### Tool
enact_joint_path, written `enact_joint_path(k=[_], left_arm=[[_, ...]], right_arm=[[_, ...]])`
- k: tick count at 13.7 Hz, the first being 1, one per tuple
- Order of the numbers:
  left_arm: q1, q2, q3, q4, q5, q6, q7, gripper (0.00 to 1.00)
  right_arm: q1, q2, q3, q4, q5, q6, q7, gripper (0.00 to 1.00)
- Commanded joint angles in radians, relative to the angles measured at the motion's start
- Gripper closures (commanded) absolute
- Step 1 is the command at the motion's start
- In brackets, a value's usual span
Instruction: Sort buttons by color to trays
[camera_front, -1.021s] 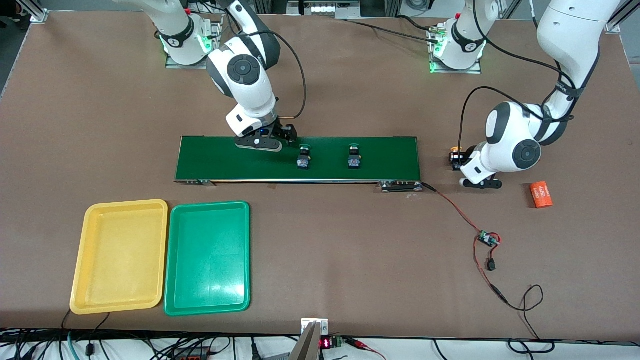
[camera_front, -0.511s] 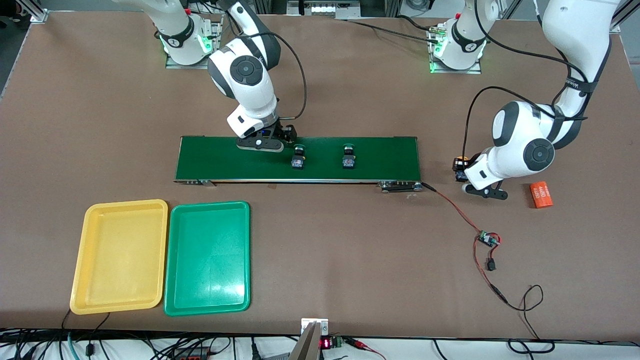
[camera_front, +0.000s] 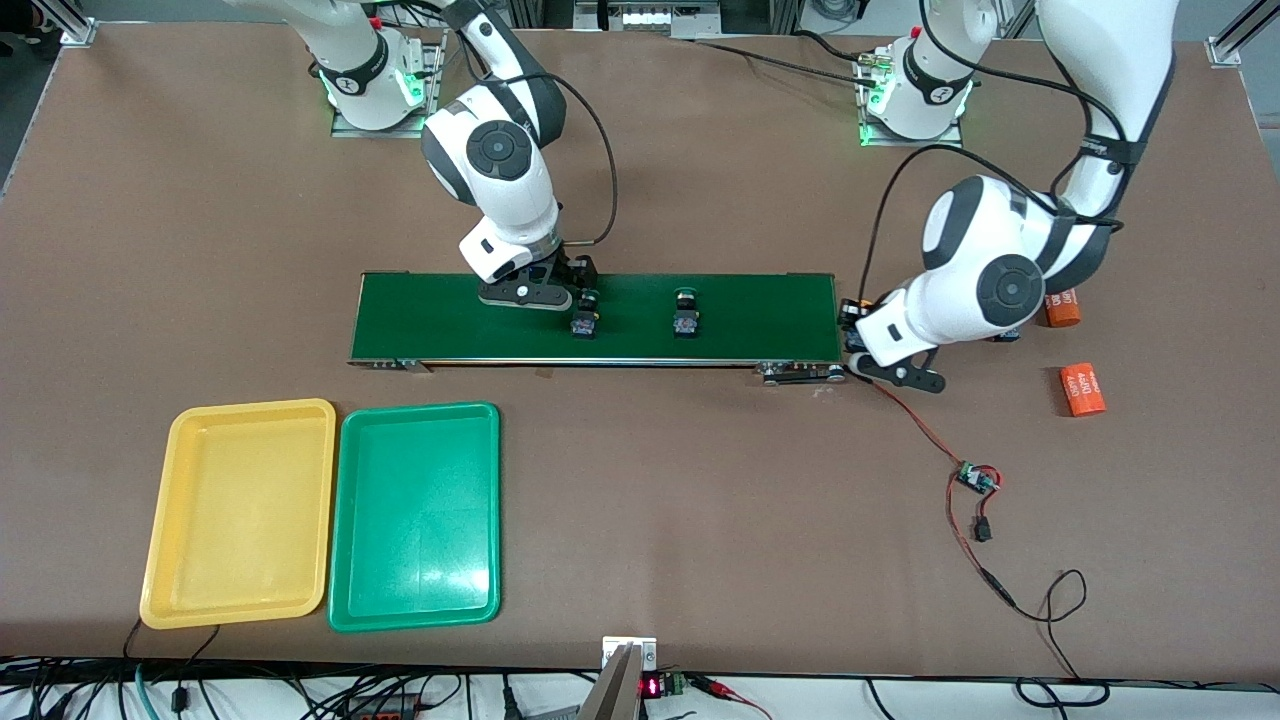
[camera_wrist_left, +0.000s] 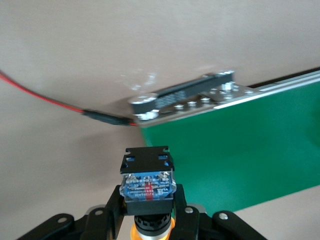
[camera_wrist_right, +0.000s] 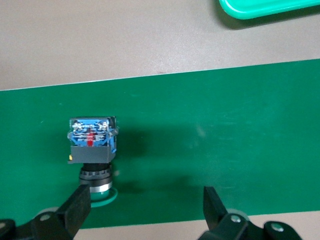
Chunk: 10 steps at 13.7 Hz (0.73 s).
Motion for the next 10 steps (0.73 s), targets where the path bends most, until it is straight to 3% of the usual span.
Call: enact_joint_path(k=[1,6,9,10], left_arm=[[-0.045,0.004,0.006,0.002,-0.025,0.017,-0.065,0.96],[-0.139,0.045,0.006,-0.01,-0.033,0.111,-0.198,0.96],[-0.161,0.079,0.006,-0.012,-0.033,0.126,-0.254,0.9],[-0.161,0.082,0.006,-0.012,-0.033,0.128,-0.287,0.72]], right_arm=[[0.017,0.03,-0.008,0.027,-0.012,0.005,-0.001,0.0],[0.031,0.068,-0.008,0.055,-0.013,0.005,-0.001,0.03],[0.043,0.081,-0.009,0.064,-0.047,0.008,-0.01,0.51],[0.043,0.081,-0.009,0.063,-0.047,0.008,-0.013,0.6]])
